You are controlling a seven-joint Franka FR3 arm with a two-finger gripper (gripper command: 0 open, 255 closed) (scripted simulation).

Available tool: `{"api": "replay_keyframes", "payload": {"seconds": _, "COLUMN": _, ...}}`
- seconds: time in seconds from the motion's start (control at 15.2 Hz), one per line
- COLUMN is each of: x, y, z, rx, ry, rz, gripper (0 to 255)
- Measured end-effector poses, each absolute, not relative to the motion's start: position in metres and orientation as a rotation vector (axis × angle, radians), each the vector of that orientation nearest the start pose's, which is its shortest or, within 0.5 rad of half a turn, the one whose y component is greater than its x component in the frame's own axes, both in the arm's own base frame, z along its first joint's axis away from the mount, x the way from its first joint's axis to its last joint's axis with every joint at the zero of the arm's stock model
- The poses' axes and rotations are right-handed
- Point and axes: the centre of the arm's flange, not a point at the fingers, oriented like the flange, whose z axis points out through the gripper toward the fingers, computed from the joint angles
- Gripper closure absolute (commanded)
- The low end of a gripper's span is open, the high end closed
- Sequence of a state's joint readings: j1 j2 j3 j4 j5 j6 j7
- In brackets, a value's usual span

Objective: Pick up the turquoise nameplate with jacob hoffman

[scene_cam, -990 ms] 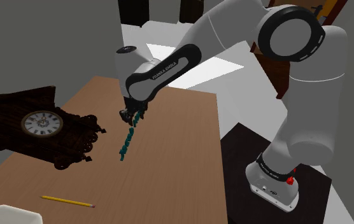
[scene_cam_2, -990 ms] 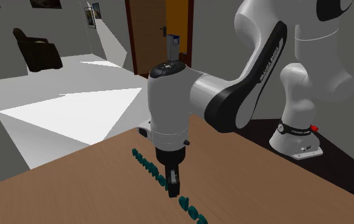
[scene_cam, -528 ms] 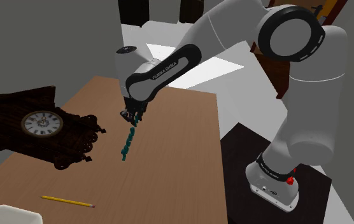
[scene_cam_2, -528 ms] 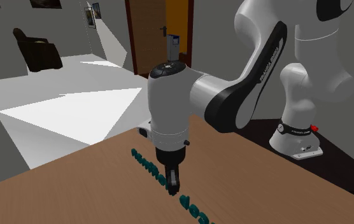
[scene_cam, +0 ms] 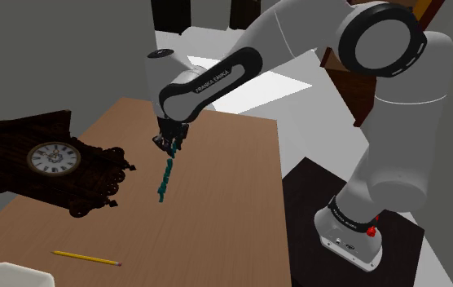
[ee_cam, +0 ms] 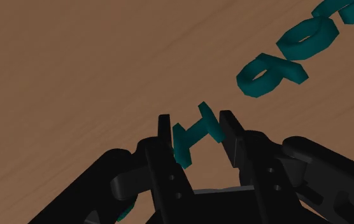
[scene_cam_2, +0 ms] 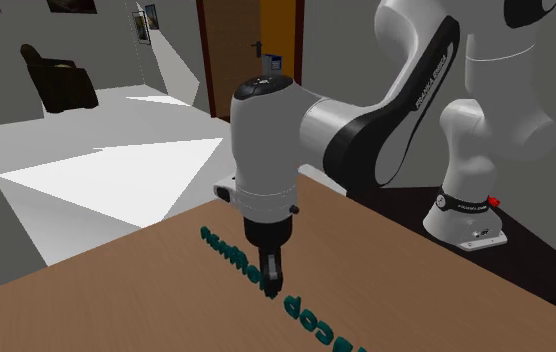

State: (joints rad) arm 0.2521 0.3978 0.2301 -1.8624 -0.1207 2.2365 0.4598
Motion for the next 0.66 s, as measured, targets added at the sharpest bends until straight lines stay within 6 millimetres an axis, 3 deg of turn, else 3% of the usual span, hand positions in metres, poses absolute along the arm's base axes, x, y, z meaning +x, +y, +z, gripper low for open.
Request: {"api": "replay_keyframes", "payload": {"seconds": 0.66, "x": 0.568, "y": 0.282, "z": 0.358, "rx": -3.149, "ry": -0.128, "rz": 0.011, "gripper": 255}}
